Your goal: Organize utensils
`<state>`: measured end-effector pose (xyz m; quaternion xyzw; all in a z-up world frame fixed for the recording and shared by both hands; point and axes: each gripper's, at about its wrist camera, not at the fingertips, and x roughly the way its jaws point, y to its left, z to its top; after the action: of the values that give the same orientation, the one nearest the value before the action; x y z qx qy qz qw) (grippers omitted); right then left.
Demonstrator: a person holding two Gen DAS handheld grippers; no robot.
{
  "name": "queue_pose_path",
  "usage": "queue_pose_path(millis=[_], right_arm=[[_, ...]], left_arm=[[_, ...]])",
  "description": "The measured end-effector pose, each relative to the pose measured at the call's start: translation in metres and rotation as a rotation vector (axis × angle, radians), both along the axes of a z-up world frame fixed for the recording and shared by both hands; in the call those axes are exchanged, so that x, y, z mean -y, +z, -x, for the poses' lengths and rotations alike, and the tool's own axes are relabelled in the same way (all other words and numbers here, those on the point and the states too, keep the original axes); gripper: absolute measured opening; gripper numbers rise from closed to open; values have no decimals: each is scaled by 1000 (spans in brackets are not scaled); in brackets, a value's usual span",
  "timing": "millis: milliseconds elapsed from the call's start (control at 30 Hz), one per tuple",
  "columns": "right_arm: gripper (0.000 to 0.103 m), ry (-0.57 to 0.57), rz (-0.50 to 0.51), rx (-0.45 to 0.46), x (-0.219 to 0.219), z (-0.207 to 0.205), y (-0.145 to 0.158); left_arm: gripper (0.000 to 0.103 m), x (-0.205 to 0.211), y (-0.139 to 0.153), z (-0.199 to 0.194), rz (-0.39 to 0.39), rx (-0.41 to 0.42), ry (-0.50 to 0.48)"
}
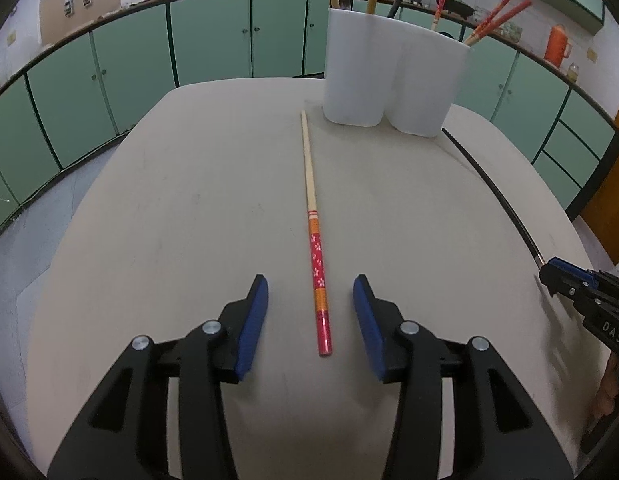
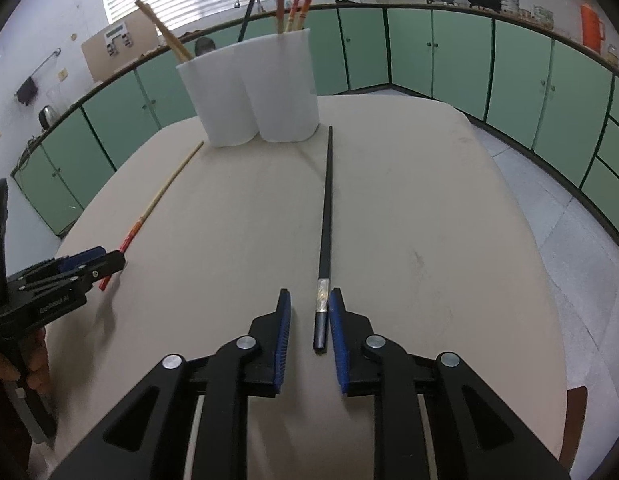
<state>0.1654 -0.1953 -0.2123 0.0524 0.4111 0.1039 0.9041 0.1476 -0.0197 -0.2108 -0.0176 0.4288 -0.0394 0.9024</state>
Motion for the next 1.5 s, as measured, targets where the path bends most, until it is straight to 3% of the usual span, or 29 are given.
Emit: queue_pose_path(millis=[767, 1267, 1367, 1500], right_arm=[[17, 5, 3, -9, 2, 16, -7], [16, 2, 2, -9, 3, 17, -7], [16, 2, -1, -10, 4, 16, -7], [16, 0, 14, -9, 1, 16, -7]], left_arm=[[47, -6, -1, 15, -14, -6, 5], [42, -1, 1, 21, -12, -9, 2], [32, 2, 0, 24, -25, -6, -1], [6, 5, 0, 24, -20, -6, -12]])
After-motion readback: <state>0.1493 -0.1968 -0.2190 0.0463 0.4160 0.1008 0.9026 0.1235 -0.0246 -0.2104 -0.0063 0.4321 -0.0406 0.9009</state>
